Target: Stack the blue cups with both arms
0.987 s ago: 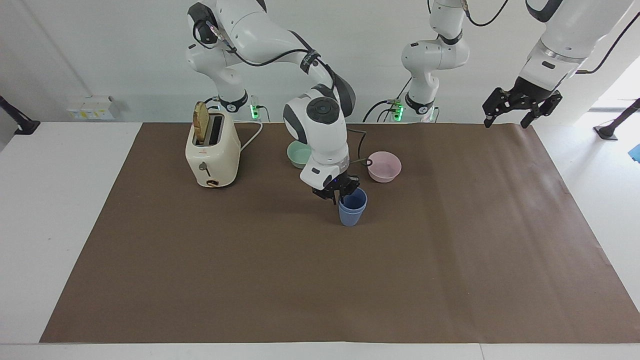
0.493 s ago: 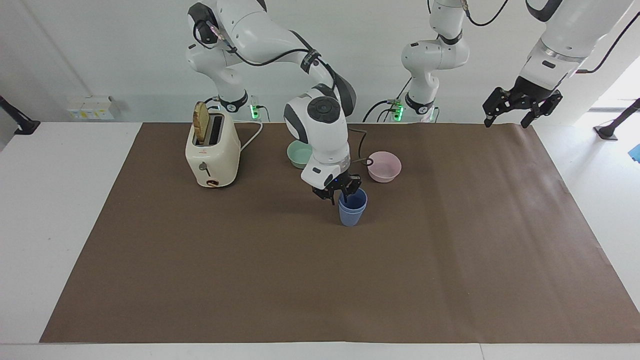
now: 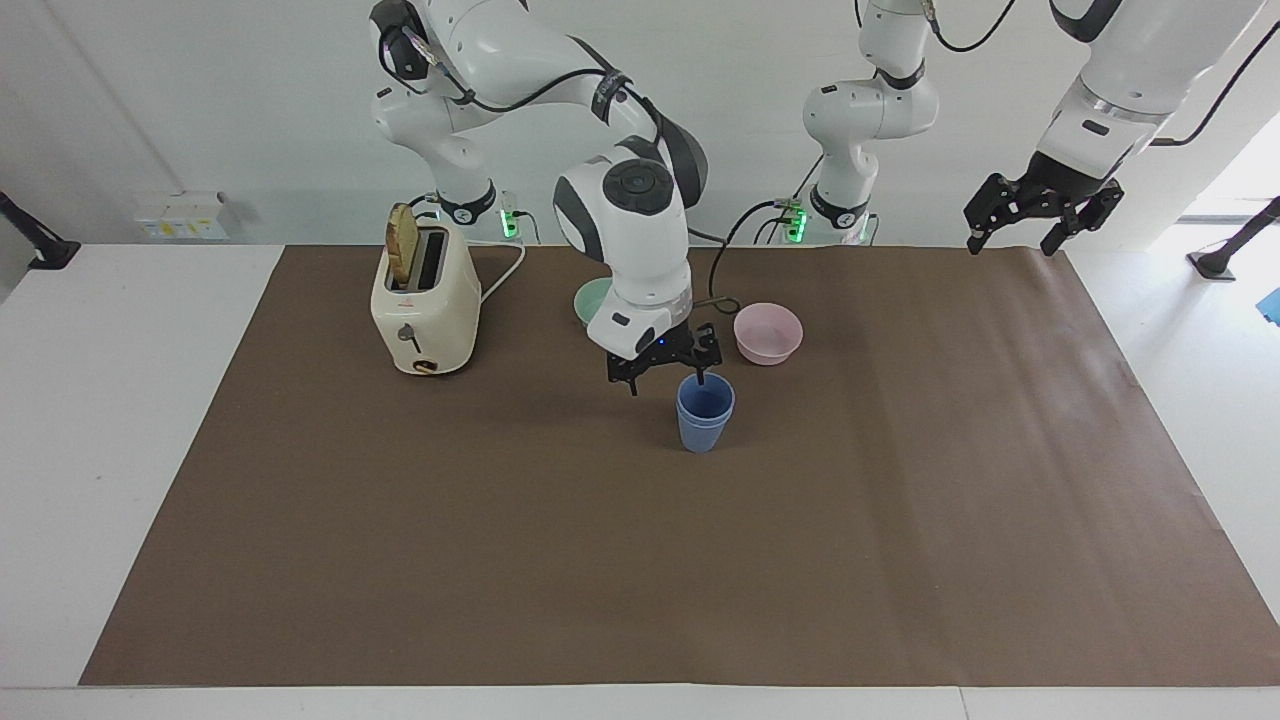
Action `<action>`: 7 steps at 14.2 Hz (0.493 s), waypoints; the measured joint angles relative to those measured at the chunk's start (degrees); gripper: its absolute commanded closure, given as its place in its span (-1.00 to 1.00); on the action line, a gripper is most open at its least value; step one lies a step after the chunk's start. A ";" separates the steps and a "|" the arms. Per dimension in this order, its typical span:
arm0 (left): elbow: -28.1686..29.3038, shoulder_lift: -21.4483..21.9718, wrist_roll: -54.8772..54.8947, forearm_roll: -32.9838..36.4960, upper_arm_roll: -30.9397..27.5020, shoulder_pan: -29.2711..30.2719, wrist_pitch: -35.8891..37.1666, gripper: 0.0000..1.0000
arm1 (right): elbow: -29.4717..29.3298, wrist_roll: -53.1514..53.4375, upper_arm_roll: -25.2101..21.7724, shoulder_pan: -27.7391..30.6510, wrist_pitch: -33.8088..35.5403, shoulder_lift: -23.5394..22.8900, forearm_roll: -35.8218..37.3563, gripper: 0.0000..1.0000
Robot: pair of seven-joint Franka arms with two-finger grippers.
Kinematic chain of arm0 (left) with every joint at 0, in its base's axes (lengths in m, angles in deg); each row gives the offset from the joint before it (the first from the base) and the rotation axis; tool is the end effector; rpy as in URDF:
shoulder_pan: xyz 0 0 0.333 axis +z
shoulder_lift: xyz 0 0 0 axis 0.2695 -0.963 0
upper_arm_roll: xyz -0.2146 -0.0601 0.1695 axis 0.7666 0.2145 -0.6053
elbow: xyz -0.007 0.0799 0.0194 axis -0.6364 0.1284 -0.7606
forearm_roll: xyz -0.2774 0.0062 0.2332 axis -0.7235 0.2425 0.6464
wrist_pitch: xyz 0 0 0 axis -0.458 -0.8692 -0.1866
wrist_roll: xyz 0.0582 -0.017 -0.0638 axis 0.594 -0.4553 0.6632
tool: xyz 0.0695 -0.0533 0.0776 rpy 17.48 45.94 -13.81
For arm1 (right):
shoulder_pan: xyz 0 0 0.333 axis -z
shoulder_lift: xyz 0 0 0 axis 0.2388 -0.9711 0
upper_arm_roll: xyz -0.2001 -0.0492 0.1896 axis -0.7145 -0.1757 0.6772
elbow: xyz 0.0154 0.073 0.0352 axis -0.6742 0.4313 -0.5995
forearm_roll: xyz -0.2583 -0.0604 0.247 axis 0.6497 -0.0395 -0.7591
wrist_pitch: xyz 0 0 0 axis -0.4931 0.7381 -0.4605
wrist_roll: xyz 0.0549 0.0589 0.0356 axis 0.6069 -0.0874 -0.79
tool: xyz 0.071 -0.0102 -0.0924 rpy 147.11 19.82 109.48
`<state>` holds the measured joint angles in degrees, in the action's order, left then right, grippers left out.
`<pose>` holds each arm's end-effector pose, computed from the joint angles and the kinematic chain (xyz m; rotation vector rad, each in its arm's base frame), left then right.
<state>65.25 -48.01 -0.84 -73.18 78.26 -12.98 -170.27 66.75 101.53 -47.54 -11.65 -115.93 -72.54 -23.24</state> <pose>0.4938 -0.0301 0.6009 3.1137 -0.1031 -0.0146 0.5589 0.3428 0.4306 -3.0211 -0.1226 -0.0934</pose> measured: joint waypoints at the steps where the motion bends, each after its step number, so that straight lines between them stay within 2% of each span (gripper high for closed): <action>1: 0.00 0.00 0.00 0.00 0.00 0.00 0.00 -1.00 | -0.48 -0.14 -0.04 1.18 0.82 1.24 0.08 -1.00; 7: 0.00 0.00 -0.05 0.00 -0.20 0.02 0.00 -1.00 | -0.96 -6.20 -0.81 9.42 6.86 6.14 0.51 -1.00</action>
<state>65.24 -48.00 -0.89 -73.18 78.06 -12.96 -170.27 65.79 95.33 -48.36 -2.23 -109.07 -66.40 -22.74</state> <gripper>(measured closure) 0.000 0.000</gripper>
